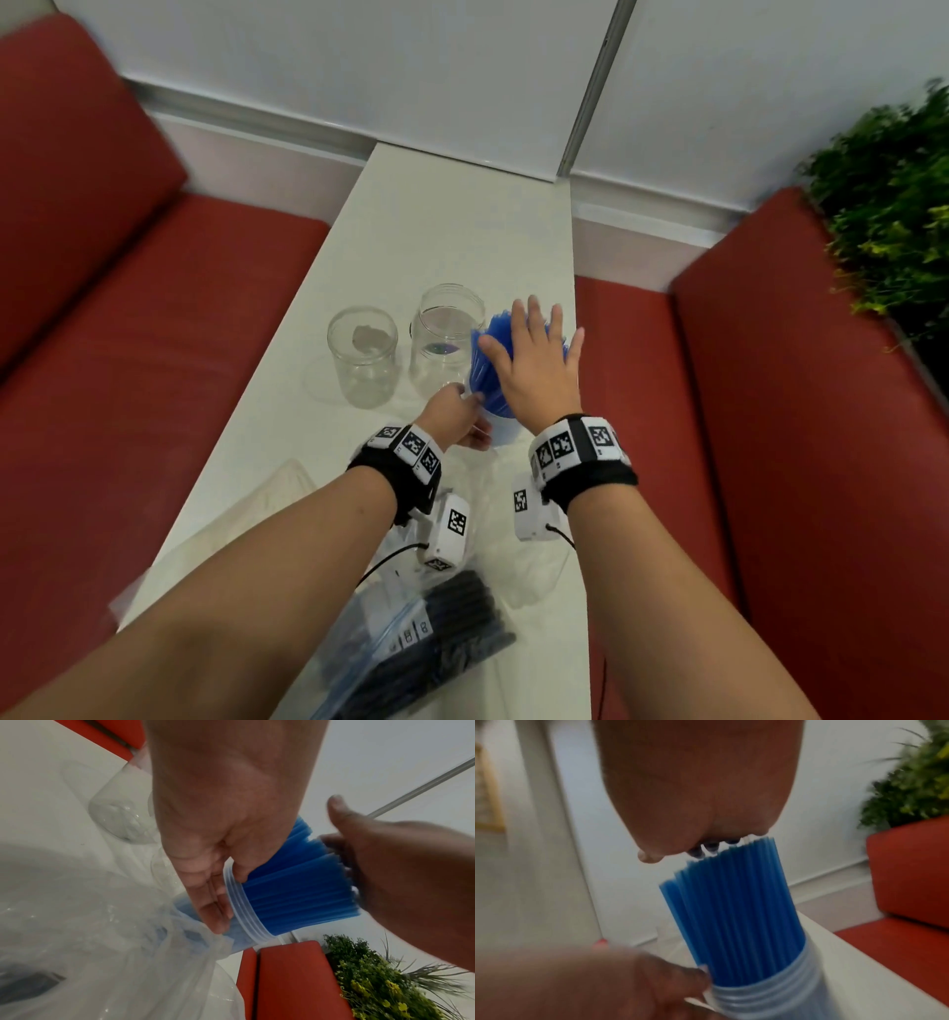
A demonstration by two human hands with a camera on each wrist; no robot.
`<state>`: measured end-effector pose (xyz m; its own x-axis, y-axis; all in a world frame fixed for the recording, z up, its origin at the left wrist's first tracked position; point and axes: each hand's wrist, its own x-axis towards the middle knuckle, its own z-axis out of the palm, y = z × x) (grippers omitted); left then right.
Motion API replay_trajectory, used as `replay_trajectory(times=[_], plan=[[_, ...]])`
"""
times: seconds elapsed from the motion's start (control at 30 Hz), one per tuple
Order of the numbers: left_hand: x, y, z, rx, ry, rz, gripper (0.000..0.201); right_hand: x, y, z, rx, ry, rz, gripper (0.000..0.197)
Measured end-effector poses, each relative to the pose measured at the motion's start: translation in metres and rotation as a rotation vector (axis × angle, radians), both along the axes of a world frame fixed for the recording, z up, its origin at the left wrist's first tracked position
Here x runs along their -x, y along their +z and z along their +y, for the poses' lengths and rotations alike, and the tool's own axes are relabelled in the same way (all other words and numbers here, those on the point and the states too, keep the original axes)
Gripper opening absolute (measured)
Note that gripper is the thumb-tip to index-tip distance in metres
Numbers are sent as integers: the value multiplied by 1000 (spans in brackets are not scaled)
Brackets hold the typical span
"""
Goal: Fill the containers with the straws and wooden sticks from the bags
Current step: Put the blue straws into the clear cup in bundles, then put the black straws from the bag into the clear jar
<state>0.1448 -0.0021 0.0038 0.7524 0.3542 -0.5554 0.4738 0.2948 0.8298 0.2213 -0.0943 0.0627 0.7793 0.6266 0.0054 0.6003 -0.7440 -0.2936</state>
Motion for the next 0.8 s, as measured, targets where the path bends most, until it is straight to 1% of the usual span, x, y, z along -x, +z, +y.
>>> replay_trajectory(times=[0.07,0.1,0.13,0.2,0.23,0.27,0.3,0.33,0.37,0.4,0.43,0.47,0.5,0.53,0.57,0.6,0.63,0.67,0.7,0.77,0.8], plan=[[0,-1,1,27,8,5,46,-2,5,4,-87,-48,-101,80],[1,-1,1,32,3,13,47,0,6,6,-91,-58,-151,79],[2,0,3,30,-11,22,46,5,6,6,-52,-45,-173,78],[4,3,6,-24,-39,60,39,17,-2,3,122,7,-137,77],[6,5,7,-96,-48,95,36,20,-6,0,172,21,-103,77],[8,7,9,-200,-55,135,36,20,-6,-3,138,20,-59,76],[11,9,10,-329,-70,172,38,19,-3,-5,28,5,-21,74],[16,13,10,-467,-98,202,41,19,1,-9,-122,-26,-11,71],[22,16,8,-588,-148,220,47,20,5,-14,-298,-85,-42,65],[30,19,6,-671,-229,231,54,22,8,-21,-480,-176,-100,59],[39,21,0,-712,-349,241,60,26,9,-29,-619,-294,-159,53],[49,22,-7,-738,-514,281,64,31,7,-39,-684,-450,-175,48],[59,23,-15,-791,-716,345,68,39,1,-50,-671,-636,-102,46],[71,23,-24,-862,-895,418,77,48,-9,-63,-600,-826,64,47],[84,21,-34,-934,-1019,466,79,62,-23,-78,-503,-979,275,48],[89,15,-39,-956,-1048,482,74,72,-41,-90,-408,-1059,476,47],[98,10,-46,-956,-1030,476,62,88,-57,-104,-336,-1066,650,47],[107,7,-51,-946,-993,468,50,106,-68,-118,-292,-1037,780,49],[114,8,-54,-938,-954,464,40,121,-78,-131,-265,-1021,858,51],[118,21,-51,-867,-873,439,26,140,-87,-147,-230,-1036,906,62],[118,32,-48,-796,-825,389,20,146,-87,-150,-229,-1020,927,68]])
